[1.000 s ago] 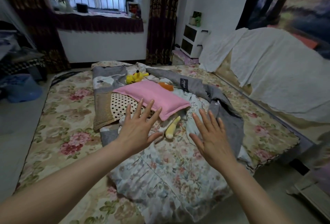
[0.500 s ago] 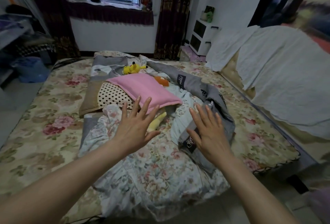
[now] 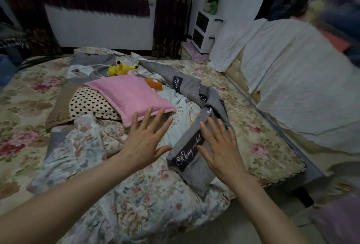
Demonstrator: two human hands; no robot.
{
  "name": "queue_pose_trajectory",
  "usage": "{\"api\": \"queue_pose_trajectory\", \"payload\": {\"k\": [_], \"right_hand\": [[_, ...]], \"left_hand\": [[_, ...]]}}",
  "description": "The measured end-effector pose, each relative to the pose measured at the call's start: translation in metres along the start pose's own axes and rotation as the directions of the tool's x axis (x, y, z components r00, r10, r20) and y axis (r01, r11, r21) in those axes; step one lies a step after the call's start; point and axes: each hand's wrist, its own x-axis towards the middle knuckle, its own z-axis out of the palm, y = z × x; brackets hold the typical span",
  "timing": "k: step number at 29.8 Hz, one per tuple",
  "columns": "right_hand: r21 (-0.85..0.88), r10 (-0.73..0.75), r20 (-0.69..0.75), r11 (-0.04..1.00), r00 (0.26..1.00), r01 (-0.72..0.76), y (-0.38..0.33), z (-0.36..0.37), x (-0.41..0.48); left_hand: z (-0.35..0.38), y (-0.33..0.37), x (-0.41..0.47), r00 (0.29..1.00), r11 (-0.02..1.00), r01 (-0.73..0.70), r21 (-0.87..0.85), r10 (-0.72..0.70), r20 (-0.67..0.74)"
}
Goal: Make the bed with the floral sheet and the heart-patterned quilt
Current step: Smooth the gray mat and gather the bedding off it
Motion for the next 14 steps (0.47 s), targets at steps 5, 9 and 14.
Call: {"api": "queue_pose_trajectory", "payload": {"k": [5, 9, 14], "right_hand": [[-0.056, -0.019, -0.017, 0.998, 1.000, 0.018, 0.049, -0.003, 0.037], [-0.034, -0.044, -0.024, 0.998, 0.999, 0.044, 0.072, 0.002, 0.067], [-0.012, -0.131, -0.051, 0.991, 0.990, 0.131, 0.096, 0.004, 0.097]], "left_hand": [[0.016, 0.016, 0.060, 0.999, 0.999, 0.029, -0.027, -0.028, 0.020], [0.025, 0.015, 0.082, 0.997, 0.998, 0.065, 0.000, -0.065, 0.035], [0.034, 0.019, 0.098, 0.992, 0.993, 0.119, 0.026, -0.119, 0.026]]}}
